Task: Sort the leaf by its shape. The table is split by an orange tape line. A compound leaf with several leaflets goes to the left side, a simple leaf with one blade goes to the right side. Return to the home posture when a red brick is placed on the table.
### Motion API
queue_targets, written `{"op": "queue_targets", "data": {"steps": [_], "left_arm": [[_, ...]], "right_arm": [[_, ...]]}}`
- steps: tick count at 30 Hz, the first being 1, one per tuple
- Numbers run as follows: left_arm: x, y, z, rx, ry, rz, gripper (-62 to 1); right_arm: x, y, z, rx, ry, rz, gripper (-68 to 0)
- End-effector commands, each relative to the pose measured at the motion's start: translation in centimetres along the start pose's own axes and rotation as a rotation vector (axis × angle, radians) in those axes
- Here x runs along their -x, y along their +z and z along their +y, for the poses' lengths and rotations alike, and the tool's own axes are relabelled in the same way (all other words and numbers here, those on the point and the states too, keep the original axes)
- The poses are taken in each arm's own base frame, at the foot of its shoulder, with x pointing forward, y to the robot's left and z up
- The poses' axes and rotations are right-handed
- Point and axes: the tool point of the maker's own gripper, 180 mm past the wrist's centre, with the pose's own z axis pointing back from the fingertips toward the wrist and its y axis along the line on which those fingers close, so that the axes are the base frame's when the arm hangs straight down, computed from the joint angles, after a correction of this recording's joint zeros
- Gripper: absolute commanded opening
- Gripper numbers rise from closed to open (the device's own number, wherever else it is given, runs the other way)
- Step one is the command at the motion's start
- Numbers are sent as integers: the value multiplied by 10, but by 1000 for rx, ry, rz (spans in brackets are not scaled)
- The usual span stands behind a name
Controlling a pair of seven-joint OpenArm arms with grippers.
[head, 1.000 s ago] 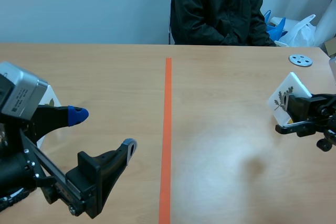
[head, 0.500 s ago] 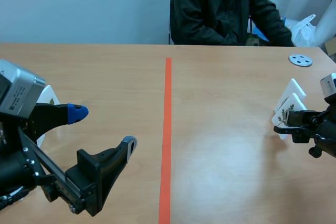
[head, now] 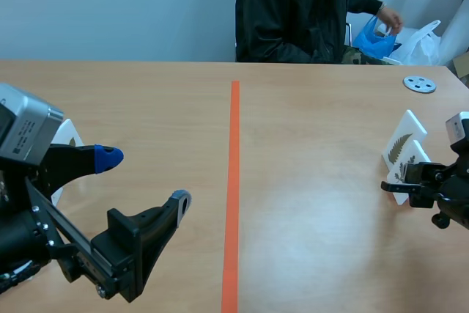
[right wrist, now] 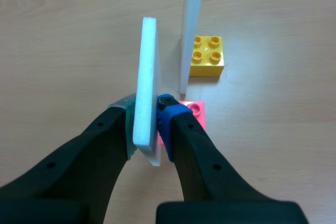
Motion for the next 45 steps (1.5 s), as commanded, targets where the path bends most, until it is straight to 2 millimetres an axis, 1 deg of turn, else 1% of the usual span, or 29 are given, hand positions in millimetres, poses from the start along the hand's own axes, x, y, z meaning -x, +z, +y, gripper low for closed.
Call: {"op": "queue_targets", "data": {"steps": [1,7,15,21,22,25,31,36,40,43,44,45], "left_arm": [[-12,-1,-3,7,1,-39,14],[-12,-1,-3,7,-3,-38,14],[-12,-1,-3,7,-3,-38,14],[-12,-1,-3,7,-3,-38,14],[-12,-1,-3,7,-3,-38,14],[-12,-1,-3,7,-3,-38,14],[-12,-1,-3,7,-3,-38,14],[-12,-1,-3,7,-3,-38,14],[-12,-1,-3,7,-4,-40,14],[-13,-1,-3,7,-6,-42,14],[-13,-1,-3,7,-6,-42,14],[-13,-1,-3,7,-6,-41,14]], "right_arm": [[-13,-1,-3,3,11,-37,-660],[-3,-1,-6,20,6,-16,-660],[-2,-1,-8,31,26,-13,-637],[-1,0,-9,31,27,-11,-635],[-1,0,-9,31,27,-10,-628],[0,0,-9,31,27,-8,-576],[-1,1,-11,33,33,-7,-576],[-8,1,-14,32,53,-14,-518],[-19,2,-13,24,74,-25,-518],[-29,3,-8,12,88,-36,-517],[-33,3,-4,-6,96,-45,-496],[-36,4,-1,-17,102,-47,-461]]}}
